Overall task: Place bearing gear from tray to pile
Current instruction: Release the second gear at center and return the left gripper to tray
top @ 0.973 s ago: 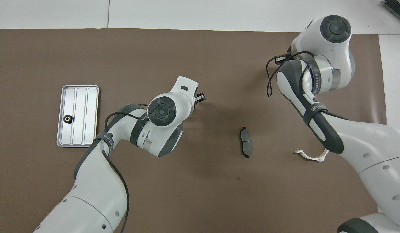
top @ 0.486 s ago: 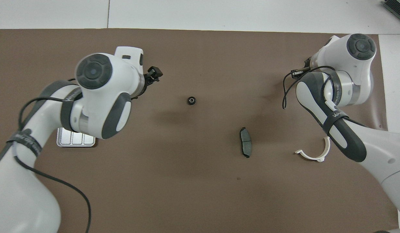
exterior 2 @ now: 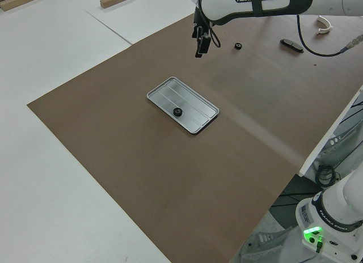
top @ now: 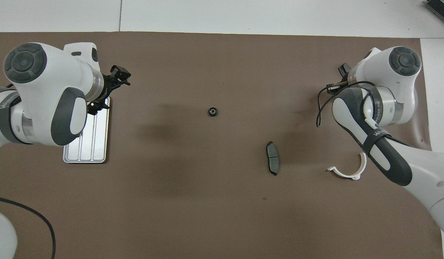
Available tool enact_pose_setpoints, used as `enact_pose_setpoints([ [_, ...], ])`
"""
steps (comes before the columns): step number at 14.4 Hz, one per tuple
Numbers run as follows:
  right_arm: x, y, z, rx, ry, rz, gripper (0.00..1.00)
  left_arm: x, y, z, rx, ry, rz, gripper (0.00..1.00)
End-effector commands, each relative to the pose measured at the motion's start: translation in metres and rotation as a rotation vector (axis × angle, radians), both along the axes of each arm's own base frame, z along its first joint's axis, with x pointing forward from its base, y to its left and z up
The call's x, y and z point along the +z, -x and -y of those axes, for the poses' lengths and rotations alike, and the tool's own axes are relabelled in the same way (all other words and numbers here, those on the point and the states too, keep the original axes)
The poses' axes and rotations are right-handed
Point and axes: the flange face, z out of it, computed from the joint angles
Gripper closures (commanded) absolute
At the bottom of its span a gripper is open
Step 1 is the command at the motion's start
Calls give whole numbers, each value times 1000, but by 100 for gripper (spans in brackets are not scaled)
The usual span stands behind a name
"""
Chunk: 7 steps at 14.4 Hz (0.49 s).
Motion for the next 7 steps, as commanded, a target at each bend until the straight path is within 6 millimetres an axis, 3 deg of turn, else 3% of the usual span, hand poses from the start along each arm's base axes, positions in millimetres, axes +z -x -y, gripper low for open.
enact_pose_setpoints([
  [1,5,9,3,19,-24,12,34,-16,29,-65,-14,7,-10,0],
  [2,6,9,3,18,-24,14,29,-24,37,-85,17,7,-2,0],
  [4,13,5,-9,25,-25,28,27,-43,50,-95,38,5,1,0],
  [6,26,1,-53,34,-34,56,27,-58,56,-95,42,1,13,0],
  [7,31,1,-85,26,-43,68,27,-63,58,-100,51,1,8,7],
])
